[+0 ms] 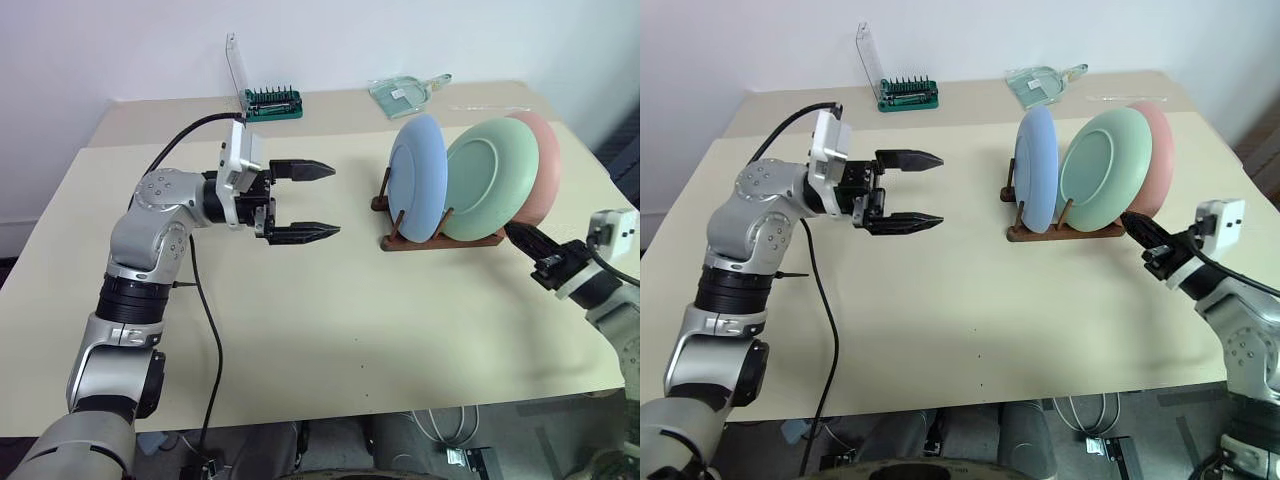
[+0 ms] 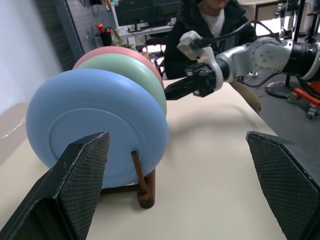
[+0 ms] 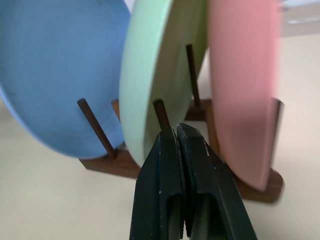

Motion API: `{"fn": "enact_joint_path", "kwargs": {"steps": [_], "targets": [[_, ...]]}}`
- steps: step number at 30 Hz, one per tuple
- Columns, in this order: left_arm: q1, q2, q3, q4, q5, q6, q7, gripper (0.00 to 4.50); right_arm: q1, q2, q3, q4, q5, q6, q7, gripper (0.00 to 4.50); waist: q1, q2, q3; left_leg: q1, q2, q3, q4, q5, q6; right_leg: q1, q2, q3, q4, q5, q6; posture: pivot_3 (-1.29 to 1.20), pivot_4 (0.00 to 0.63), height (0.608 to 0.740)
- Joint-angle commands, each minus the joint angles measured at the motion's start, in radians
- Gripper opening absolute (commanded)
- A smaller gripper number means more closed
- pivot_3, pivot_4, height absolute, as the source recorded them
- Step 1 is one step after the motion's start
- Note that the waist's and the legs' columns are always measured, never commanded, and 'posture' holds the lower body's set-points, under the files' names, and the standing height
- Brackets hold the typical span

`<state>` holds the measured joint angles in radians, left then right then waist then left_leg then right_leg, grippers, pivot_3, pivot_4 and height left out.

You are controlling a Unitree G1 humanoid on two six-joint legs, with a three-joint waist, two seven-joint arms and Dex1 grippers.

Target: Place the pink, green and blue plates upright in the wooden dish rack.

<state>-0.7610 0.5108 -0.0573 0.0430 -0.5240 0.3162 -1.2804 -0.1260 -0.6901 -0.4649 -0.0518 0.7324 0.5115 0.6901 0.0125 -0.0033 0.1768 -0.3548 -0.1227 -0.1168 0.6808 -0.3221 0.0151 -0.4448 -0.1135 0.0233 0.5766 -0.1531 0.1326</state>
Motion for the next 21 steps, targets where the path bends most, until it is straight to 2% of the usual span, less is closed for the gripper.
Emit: {"fn": "enact_joint_path", "kwargs": {"steps": [1, 21], "targets": [[-0.013, 0.014, 0.030, -0.041, -0.015, -0.004, 0.006, 4.50, -0.048, 0.001, -0.004, 0.001, -0.008, -0.023, 0.002, 0.02, 0.000, 0.000, 0.000, 0.000, 0.000, 0.000, 0.000, 0.000, -0.001, 0.000, 0.000, 0.000, 0.000, 0.000, 0.000, 0.00, 0.150, 0.740], [0.031, 0.011, 0.037, -0.089, -0.026, 0.005, 0.050, 4.50, -0.304, -0.073, 0.090, 0.079, -0.109, -0.030, 0.092, 0.02, -0.001, 0.000, 0.000, 0.000, 0.000, 0.000, 0.000, 0.001, -0.002, 0.000, 0.000, 0.000, 0.000, 0.000, 0.000, 0.00, 0.150, 0.740]]}}
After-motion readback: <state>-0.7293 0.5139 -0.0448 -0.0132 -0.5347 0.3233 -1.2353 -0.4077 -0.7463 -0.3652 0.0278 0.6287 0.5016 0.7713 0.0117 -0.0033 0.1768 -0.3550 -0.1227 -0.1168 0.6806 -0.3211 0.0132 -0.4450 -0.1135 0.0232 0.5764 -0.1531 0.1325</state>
